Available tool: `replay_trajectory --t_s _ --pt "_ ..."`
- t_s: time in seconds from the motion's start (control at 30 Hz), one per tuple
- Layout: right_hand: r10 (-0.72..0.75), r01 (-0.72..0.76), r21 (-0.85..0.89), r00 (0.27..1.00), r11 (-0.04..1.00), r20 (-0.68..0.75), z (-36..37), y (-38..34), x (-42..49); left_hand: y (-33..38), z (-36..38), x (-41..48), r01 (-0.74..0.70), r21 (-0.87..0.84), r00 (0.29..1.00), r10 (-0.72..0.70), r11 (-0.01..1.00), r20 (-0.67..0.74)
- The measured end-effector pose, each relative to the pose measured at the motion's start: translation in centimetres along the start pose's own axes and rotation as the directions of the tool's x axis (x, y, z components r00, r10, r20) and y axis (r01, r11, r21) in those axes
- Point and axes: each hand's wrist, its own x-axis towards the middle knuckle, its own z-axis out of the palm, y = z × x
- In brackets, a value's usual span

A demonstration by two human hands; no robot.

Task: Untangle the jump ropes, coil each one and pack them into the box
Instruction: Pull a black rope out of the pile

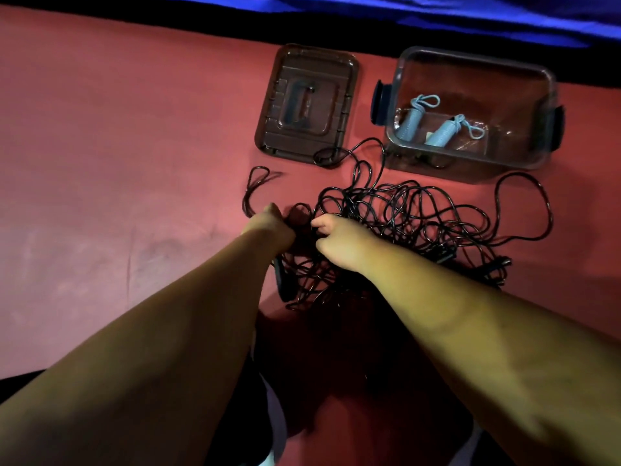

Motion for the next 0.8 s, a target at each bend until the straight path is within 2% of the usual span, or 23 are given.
replay_trajectory --t_s 0.1,0.2,0.27,0.4,0.5,0.57,0.63,0.73,0.8 --pt "0.002 -0.002 -0.002 1.0 1.0 0.017 0.2 -0.3 0.3 1.3 -1.5 -0.3 0.016 -0.318 0.999 0.0 0.948 0.048" --pt "0.011 -0.015 0.097 0.999 0.995 0.045 -0.3 -1.0 -0.7 2.9 -2.7 -1.7 0.144 -0.617 0.972 0.006 0.774 0.234" --pt "0.007 -0.013 0.116 0.999 0.993 0.049 -1.1 -1.5 -1.3 3.8 -3.5 -2.8 0.154 -0.663 0.953 0.066 0.733 0.295" --pt "0.017 -0.015 0.102 1.0 0.995 -0.021 -2.0 -2.6 -2.7 5.4 -4.7 -4.9 0.101 -0.696 0.951 0.136 0.71 0.277" --pt "-0.026 0.016 -0.098 0.994 0.995 -0.103 -4.0 -3.8 -4.4 6.9 -6.1 -7.3 0.058 -0.741 0.955 0.178 0.669 0.236" --pt "-0.08 0.046 -0.258 0.989 0.965 -0.122 -6.0 -4.9 -6.4 8.1 -7.4 -8.8 -0.011 -0.727 0.961 0.209 0.687 0.183" --pt "-0.136 0.085 -0.327 0.981 0.941 -0.137 -8.1 -6.0 -8.8 9.2 -9.0 -10.9 -0.055 -0.722 0.953 0.253 0.69 0.169" --pt "-0.193 0.139 -0.271 0.963 0.953 -0.187 -10.7 -7.1 -12.6 10.8 -11.3 -14.2 -0.066 -0.781 0.921 0.338 0.621 0.191" --pt "-0.214 0.156 -0.245 0.949 0.957 -0.232 -11.9 -7.8 -14.9 11.8 -12.7 -16.7 -0.094 -0.786 0.898 0.394 0.611 0.198"
